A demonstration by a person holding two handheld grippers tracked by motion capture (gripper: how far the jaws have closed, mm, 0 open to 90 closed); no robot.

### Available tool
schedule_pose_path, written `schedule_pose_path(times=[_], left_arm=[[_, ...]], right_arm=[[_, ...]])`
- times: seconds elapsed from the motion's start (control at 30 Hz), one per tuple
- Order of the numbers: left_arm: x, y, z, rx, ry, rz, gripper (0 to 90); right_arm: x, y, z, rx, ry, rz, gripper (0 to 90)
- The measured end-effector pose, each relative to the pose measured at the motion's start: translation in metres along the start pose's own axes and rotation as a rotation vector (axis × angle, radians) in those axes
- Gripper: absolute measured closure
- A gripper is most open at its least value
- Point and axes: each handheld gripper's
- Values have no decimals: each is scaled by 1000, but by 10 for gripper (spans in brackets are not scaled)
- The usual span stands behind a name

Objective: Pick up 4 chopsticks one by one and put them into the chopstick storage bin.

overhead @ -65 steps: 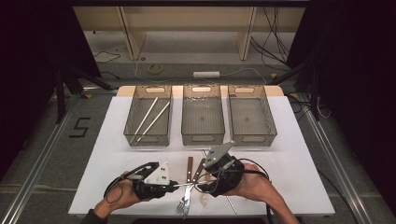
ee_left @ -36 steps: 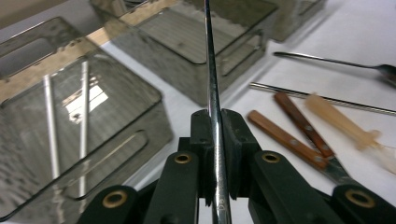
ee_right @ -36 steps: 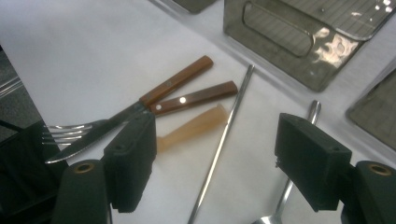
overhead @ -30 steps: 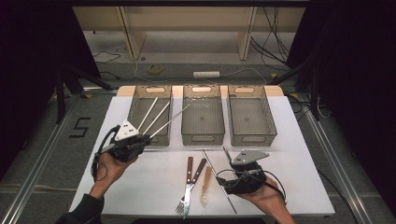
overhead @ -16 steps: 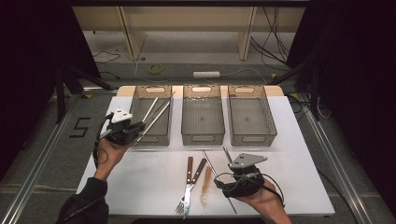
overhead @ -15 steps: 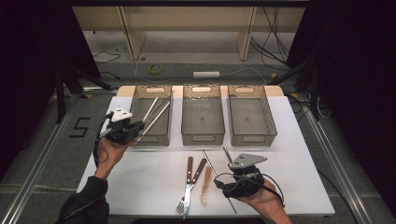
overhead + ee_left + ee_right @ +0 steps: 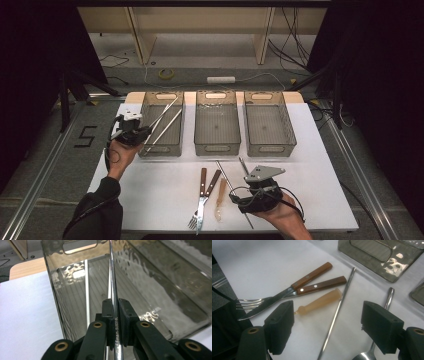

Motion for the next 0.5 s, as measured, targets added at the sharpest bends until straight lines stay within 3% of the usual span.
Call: schedule_pose_path(times=[0.5], left_arm=[[-16, 7, 5, 4, 15, 69, 826]], right_arm=[[0, 0, 1, 12, 7, 5, 277]])
Point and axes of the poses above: each handheld gripper's, and its own axes: x roughly backward along the jaws, y roughly out of its top, z roughly to its left, and after that the axes turned 2 degrees about -z, right-handed
